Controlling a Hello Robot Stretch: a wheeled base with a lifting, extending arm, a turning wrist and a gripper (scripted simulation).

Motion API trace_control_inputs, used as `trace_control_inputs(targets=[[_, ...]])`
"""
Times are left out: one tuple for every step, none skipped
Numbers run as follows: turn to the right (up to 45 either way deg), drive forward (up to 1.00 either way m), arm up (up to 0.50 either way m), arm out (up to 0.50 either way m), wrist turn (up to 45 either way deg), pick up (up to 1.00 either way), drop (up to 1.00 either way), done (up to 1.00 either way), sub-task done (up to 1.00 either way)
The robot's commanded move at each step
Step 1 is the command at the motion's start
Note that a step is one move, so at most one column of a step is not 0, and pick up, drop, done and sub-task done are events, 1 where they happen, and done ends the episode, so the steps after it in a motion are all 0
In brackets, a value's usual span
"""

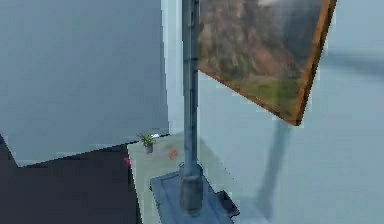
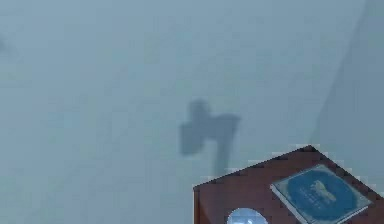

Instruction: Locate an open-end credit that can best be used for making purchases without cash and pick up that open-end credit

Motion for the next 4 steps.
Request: trace_control_inputs(targets=[[-45.0, 0.0, 0.0, 0.0, 0.0, 0.0, 0.0, 0.0, 0.0], [-12.0, 0.0, 0.0, 0.0, 0.0, 0.0, 0.0, 0.0, 0.0], [-3.0, 0.0, 0.0, 0.0, 0.0, 0.0, 0.0, 0.0, 0.0], [-12.0, 0.0, 0.0, 0.0, 0.0, 0.0, 0.0, 0.0, 0.0]])
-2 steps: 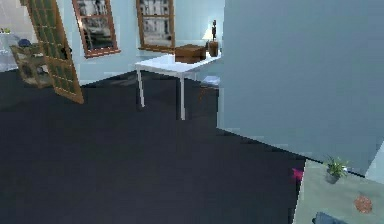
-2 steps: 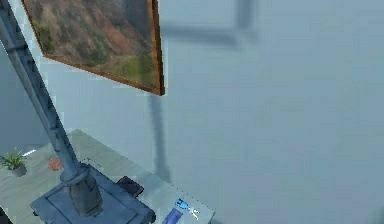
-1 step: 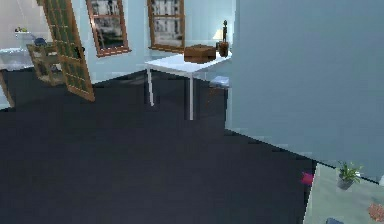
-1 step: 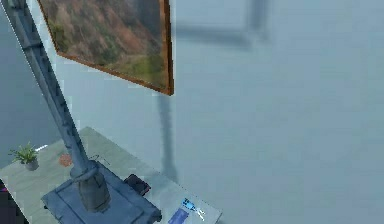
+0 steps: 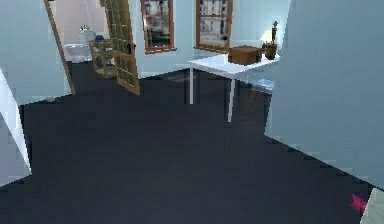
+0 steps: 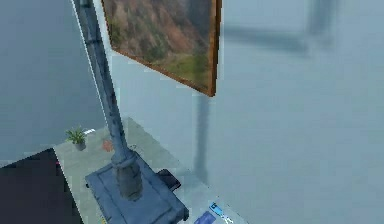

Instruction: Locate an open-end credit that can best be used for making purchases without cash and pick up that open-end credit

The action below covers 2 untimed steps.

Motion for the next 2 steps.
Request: trace_control_inputs(targets=[[0.0, 0.05, 0.0, 0.0, 0.0, 0.0, 0.0, 0.0, 0.0], [12.0, 0.0, 0.0, 0.0, 0.0, 0.0, 0.0, 0.0, 0.0]])
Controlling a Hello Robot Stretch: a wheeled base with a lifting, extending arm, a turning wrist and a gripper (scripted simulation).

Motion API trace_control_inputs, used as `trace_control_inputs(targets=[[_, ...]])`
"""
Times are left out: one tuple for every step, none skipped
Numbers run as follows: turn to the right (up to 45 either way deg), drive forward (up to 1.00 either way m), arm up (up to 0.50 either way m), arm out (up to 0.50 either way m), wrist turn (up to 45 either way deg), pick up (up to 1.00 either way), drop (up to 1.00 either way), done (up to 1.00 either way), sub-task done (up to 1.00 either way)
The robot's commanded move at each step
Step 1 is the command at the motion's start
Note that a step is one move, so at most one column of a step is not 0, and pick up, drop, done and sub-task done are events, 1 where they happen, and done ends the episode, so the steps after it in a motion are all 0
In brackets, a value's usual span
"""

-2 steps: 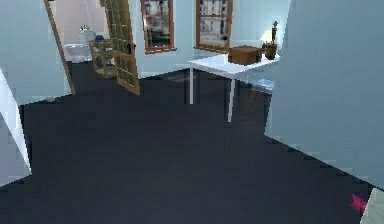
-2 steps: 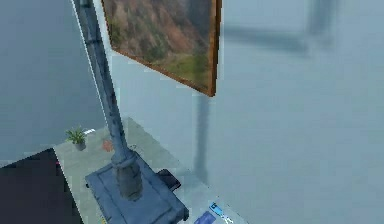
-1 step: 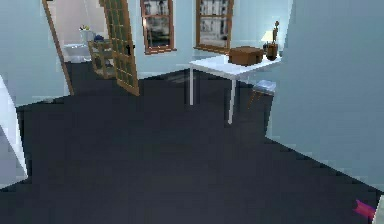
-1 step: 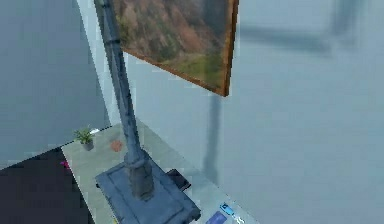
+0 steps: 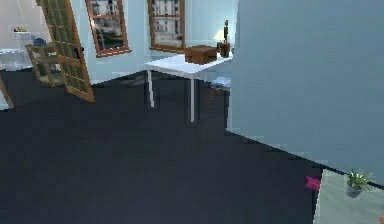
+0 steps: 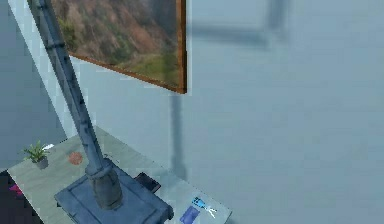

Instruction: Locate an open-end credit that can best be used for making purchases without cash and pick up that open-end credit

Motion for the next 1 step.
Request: trace_control_inputs(targets=[[0.0, 0.0, 0.5, 0.0, 0.0, 0.0, 0.0, 0.0, 0.0]])
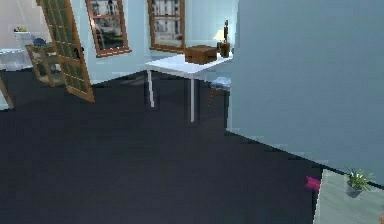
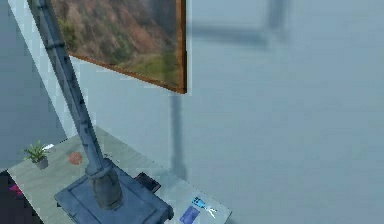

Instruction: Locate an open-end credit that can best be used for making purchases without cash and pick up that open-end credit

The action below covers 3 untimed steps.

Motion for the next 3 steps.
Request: trace_control_inputs(targets=[[0.0, 0.0, 0.18, 0.0, 0.0, 0.0, 0.0, 0.0, 0.0], [0.0, 0.0, 0.0, 0.16, 0.0, 0.0, 0.0, 0.0, 0.0], [0.0, 0.0, 0.0, 0.0, 45.0, 0.0, 0.0, 0.0, 0.0]])
